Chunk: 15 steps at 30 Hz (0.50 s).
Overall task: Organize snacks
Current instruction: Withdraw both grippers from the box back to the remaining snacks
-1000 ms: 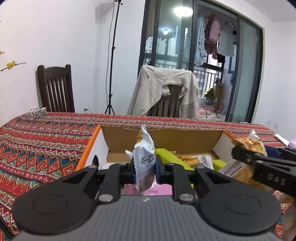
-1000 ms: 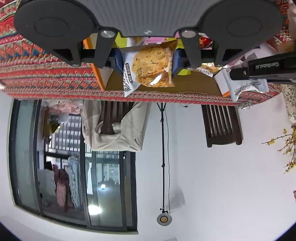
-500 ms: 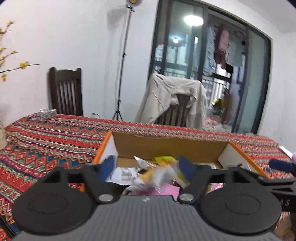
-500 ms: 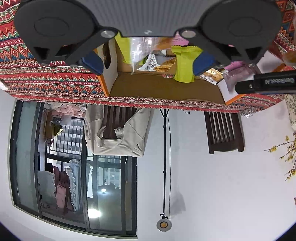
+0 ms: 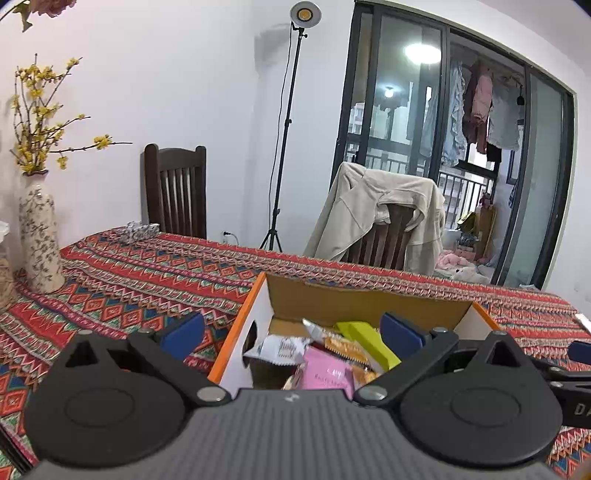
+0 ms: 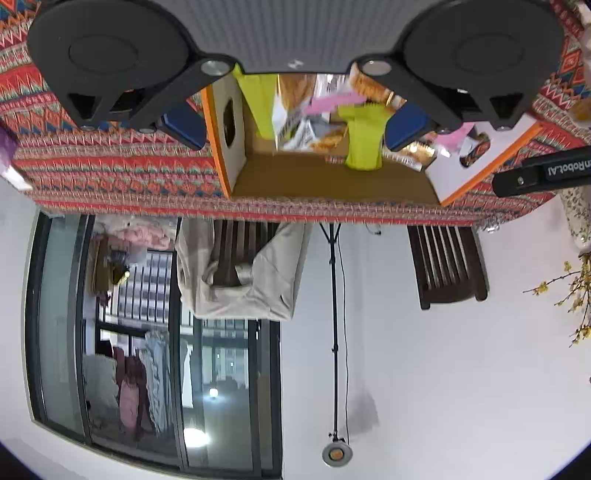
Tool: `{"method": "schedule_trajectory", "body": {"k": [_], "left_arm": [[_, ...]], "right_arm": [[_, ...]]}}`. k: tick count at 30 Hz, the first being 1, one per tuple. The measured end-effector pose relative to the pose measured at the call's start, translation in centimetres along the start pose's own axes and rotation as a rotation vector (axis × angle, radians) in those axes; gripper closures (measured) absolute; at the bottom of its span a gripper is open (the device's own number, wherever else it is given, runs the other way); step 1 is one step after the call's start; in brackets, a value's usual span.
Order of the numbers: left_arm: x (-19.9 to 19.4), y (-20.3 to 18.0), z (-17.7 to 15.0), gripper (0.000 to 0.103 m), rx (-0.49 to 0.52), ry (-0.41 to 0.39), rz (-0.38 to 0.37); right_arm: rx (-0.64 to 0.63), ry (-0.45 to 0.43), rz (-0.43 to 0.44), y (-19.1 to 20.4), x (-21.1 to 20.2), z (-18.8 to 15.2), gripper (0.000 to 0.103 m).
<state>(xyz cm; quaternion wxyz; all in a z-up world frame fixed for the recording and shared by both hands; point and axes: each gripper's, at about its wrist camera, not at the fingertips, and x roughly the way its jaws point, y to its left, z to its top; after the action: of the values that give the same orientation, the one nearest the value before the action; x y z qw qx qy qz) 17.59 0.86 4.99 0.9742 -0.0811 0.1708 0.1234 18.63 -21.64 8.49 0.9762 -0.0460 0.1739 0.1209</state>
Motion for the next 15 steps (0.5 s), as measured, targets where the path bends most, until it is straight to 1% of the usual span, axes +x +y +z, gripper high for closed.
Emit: {"method": "schedule_trajectory", "body": {"k": [9,12,15], "left_arm": [[-2.0,0.3,-1.7,0.000,0.010,0.063,0.042],[-2.8,0.4,-2.7,0.000,0.031,0.078,0.055],[-3.4,0.7,-3.4,0.000,0.029,0.093,0.061]], "right_arm": [[-0.023,0.044,0.039,0.3,-3.4,-2.3,0.000],[-0.031,0.057,0.046,0.5,-4.6,-3.5,0.000],[-0.036,0.071,0.048,0.5,-5.4,-4.3,0.000]]}}
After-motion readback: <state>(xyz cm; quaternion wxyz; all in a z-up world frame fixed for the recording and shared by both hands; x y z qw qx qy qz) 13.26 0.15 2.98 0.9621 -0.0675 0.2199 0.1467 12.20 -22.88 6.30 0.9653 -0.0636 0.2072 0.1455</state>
